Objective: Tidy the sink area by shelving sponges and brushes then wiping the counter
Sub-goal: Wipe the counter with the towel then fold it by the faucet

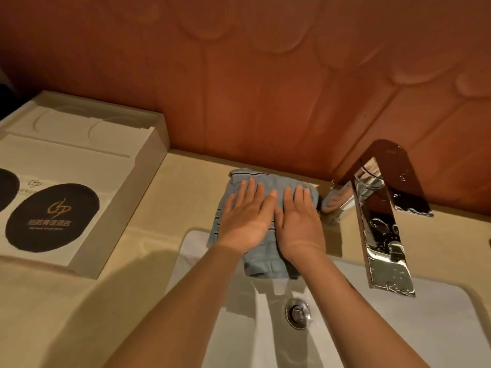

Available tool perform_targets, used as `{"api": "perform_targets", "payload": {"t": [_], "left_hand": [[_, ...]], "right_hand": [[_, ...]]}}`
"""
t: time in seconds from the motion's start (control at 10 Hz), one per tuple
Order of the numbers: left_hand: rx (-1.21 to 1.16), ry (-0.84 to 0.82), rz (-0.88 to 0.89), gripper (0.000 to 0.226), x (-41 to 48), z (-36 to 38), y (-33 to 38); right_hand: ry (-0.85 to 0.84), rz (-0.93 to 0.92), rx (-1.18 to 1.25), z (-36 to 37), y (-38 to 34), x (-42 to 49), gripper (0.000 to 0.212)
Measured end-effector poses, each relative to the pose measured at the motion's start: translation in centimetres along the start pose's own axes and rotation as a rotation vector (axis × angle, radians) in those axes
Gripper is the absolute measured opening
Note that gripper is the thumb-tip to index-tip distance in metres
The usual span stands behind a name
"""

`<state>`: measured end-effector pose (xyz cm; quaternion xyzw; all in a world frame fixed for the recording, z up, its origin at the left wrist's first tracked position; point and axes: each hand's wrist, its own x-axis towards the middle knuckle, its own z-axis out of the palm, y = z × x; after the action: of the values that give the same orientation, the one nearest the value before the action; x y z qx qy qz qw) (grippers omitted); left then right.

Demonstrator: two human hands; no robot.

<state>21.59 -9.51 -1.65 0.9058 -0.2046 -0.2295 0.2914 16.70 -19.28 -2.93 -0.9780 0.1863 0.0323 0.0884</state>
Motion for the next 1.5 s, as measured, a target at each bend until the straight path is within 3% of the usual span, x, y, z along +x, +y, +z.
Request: {"api": "perform_targets", "payload": {"t": [0.1,0.3,0.5,0.6,0.7,0.8,1.0,1.1,1.2,1.4,1.5], "left_hand": [[0.018,-0.022,0.016,0.055,-1.0,0.7,0.2],[0.204,-0.017,0.007,0.059,-3.3,2.3,-0.2],[0.293,0.020,0.005,0.063,-5.6,4.3,0.9],[0.238,0.037,0.045,0.064,-6.6,5.3,1.6],[0.219,0.047,0.053,0.065,-7.5,6.0,2.7],[0.242,0.043,0.049,0.069,-8.1,6.8,3.9],[0.266,0.121,0.110,0.070,-9.0,9.4,5.8],[0.134,0.177,0.112,0.048,-9.7,10.0,8.6],[-0.007,0.146,0.114,0.058,-9.8,11.3,10.3],[0.159,-0.015,0.182,0.079,-6.9,13.4,13.2],[0.282,-0.007,0.183,0.064,-5.2,13.0,14.6]], "right_hand": [[0.110,-0.018,0.133,1.1,0.6,-1.1,0.081],[0.333,-0.085,0.215,2.4,1.0,-3.5,0.068],[0.255,-0.104,0.372,3.4,2.7,-5.3,0.066],[0.025,-0.074,0.359,2.2,4.2,-7.5,0.059],[-0.008,-0.010,0.652,0.6,5.9,-8.4,0.048],[-0.023,0.005,0.617,-0.3,7.4,-9.4,0.041],[0.072,-0.156,0.177,-3.0,10.3,-9.9,0.051],[0.076,-0.099,0.065,-2.4,12.6,-9.8,0.050],[0.067,-0.068,-0.011,-2.9,15.3,-10.4,0.049],[0.044,-0.008,-0.057,-3.9,19.2,-10.4,0.048],[0.097,-0.010,-0.099,-4.4,20.4,-9.5,0.048]]}}
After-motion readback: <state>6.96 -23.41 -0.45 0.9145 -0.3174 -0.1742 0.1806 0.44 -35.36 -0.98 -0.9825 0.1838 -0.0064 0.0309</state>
